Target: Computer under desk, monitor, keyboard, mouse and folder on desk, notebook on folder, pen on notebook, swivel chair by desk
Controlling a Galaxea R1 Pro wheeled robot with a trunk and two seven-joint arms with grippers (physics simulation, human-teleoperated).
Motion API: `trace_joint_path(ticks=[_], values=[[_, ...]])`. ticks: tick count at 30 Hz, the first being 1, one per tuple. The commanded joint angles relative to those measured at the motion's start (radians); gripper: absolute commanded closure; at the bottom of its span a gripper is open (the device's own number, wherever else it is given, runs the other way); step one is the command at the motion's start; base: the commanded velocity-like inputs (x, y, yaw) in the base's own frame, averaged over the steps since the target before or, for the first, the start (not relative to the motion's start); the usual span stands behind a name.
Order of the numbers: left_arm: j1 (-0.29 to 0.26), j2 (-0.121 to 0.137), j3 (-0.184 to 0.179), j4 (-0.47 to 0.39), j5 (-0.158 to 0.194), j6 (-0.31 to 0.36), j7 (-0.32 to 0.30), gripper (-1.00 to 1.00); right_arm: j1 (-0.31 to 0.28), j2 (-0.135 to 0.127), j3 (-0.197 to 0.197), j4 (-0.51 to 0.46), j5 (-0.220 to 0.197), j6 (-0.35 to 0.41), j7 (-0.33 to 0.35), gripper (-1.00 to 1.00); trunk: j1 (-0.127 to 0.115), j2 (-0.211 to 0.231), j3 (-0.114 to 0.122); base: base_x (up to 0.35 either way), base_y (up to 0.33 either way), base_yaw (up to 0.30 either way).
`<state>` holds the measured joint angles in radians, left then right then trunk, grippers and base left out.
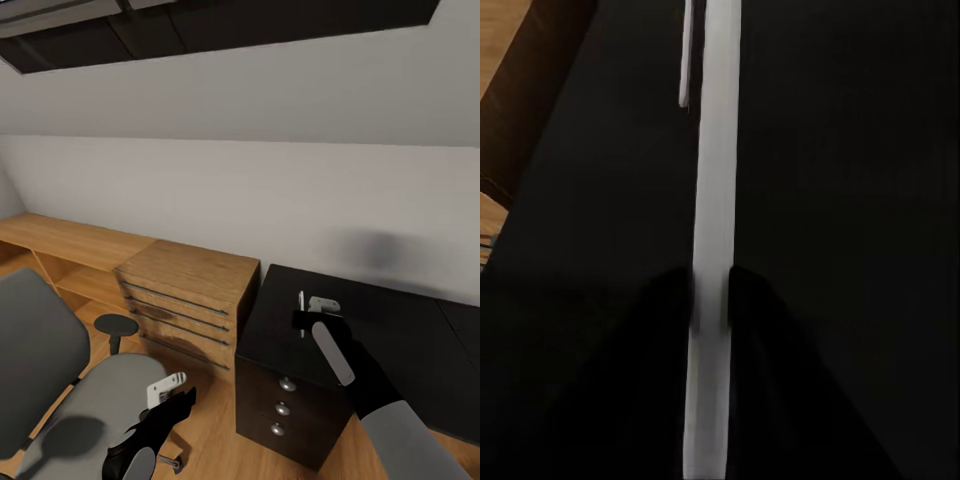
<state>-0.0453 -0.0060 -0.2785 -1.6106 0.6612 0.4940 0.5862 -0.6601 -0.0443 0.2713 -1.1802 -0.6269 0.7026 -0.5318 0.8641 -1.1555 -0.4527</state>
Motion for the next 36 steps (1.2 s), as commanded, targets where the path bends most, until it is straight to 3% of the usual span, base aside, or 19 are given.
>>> trace_joint_path(ticks=[1,11,15,16,17,21,28,36], values=[[-0.001,0.001,-0.001,-0.002,0.009,0.001,0.009,-1.0,-0.001,-0.001,0.001,-0.001,-0.013,0.001,-0.01,1.0,0.0,-0.001,-0.001,0.0,0.0,-0.261],[0.0,0.004,-0.001,-0.003,0.008,0.0,0.008,-1.0,-0.001,-0.001,-0.012,-0.001,-0.027,0.004,-0.01,1.0,0.0,-0.001,0.0,0.0,0.0,-0.052],[0.021,0.006,-0.001,-0.003,0.008,-0.038,0.007,-1.0,-0.001,0.0,-0.012,-0.001,-0.028,0.006,-0.011,1.0,0.0,-0.001,0.0,0.0,0.0,-0.002],[0.042,0.015,-0.002,-0.004,0.008,-0.073,0.006,-1.0,-0.001,0.0,-0.012,-0.001,-0.029,0.006,-0.011,1.0,0.0,-0.001,0.0,0.0,0.0,0.0],[0.068,0.046,-0.039,-0.006,0.008,-0.14,0.005,-1.0,0.001,0.0,-0.012,-0.004,-0.033,0.013,-0.011,1.0,0.0,-0.001,0.0,0.0,0.0,0.0],[0.075,0.079,-0.108,-0.007,0.008,-0.192,0.008,-1.0,0.024,-0.001,-0.014,-0.06,-0.056,0.043,-0.011,1.0,0.0,-0.001,0.0,0.0,0.0,-0.02],[0.077,0.094,-0.131,-0.008,0.008,-0.209,0.01,-1.0,0.072,-0.01,-0.054,-0.155,-0.063,0.068,-0.012,1.0,0.0,-0.001,0.002,0.0,0.0,-0.176],[0.078,0.096,-0.134,-0.008,0.008,-0.211,0.01,-1.0,0.086,-0.013,-0.075,-0.182,-0.065,0.083,-0.012,1.0,0.0,-0.001,0.005,0.0,0.0,-0.242]])
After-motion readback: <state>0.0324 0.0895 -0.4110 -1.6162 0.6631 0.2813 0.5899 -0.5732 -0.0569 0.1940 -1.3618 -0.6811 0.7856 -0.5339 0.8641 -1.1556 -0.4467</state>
